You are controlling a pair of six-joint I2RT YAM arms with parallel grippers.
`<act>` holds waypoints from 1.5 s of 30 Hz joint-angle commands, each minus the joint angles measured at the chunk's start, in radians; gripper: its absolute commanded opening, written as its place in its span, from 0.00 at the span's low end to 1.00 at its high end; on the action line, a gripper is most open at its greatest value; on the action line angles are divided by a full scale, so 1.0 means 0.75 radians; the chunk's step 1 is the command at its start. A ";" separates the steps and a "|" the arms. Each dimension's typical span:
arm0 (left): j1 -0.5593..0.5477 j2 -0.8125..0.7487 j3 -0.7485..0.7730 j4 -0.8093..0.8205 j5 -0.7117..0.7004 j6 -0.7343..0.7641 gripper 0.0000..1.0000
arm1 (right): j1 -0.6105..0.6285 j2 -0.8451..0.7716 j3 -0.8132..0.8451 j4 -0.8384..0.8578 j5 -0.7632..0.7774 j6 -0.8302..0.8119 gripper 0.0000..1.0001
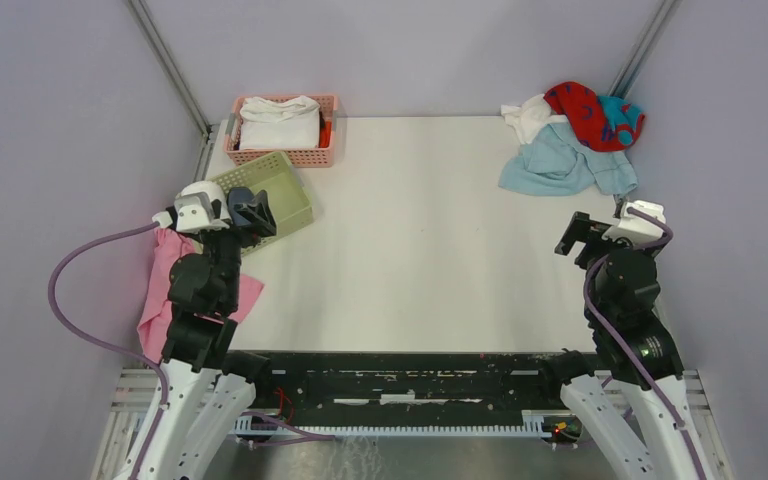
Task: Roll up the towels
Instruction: Pick up the towel at the center of the board.
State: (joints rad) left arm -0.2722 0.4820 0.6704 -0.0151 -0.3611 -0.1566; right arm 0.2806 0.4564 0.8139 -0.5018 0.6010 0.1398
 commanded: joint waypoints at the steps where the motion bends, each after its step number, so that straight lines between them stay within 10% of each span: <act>1: 0.009 -0.009 0.007 0.076 0.006 -0.023 0.99 | -0.002 0.014 0.000 0.035 0.029 -0.015 1.00; 17: 0.010 0.008 0.001 -0.004 0.056 -0.093 0.99 | -0.002 0.148 -0.004 0.112 -0.101 0.006 1.00; 45: 0.053 0.260 0.006 -0.037 0.503 -0.138 1.00 | -0.592 2.037 0.849 0.448 -0.515 0.420 0.91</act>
State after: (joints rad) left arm -0.2558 0.6594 0.6662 -0.0799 -0.0307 -0.2283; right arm -0.1509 1.9099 1.3407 -0.1974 0.2756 0.3847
